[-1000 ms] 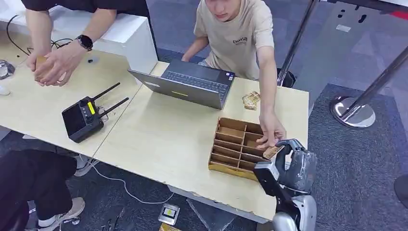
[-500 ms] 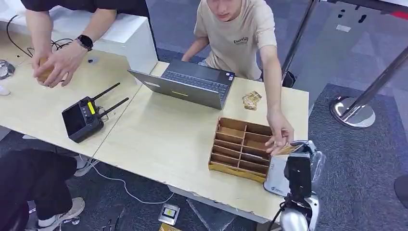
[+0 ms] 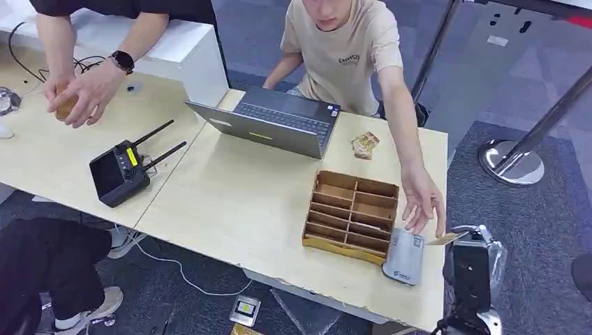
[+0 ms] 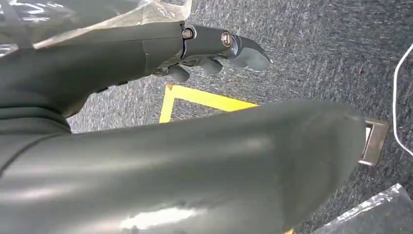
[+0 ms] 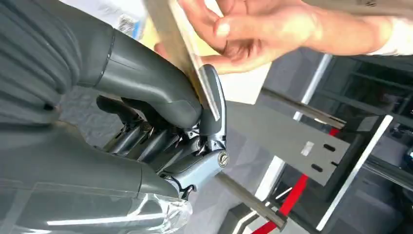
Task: Pass the card to the sensor for recognition and then transmit it.
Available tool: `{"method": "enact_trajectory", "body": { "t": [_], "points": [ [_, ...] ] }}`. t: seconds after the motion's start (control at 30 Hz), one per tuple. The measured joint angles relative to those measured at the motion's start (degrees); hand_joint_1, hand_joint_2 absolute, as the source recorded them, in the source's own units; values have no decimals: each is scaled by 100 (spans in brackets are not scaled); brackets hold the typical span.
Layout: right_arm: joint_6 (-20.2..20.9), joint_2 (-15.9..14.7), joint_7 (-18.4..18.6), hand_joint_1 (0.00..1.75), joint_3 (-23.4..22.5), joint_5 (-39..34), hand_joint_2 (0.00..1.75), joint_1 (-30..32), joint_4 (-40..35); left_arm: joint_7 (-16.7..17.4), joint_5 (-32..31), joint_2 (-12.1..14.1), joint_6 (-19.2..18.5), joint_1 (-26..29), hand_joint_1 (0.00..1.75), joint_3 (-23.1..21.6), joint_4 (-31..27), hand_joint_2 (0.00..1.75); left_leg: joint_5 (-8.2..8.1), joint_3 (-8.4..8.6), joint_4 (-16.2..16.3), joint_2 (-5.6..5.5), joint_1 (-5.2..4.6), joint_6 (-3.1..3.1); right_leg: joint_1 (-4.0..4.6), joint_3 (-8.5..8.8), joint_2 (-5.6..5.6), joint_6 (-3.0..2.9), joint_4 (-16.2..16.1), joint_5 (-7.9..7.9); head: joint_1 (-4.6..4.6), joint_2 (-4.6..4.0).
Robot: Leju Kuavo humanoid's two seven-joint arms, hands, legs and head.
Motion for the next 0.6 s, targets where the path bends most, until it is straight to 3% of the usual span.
{"method": "enact_trajectory", "body": {
  "t": [0.3, 0.6],
  "points": [
    [66, -304, 55, 175, -94, -37, 175, 413, -109, -7, 125, -2, 59, 13, 0, 44, 0, 0, 0, 3, 0, 1, 0, 0, 0, 3, 1, 0, 0, 0, -2, 0],
    [192, -383, 17, 175, 6, -258, 175, 447, 120, -39, 164, -11, 74, 12, 0, 55, 0, 0, 0, 1, 0, 1, 1, 0, 1, 4, 1, 0, 0, 0, 0, 0]
  ]
}}
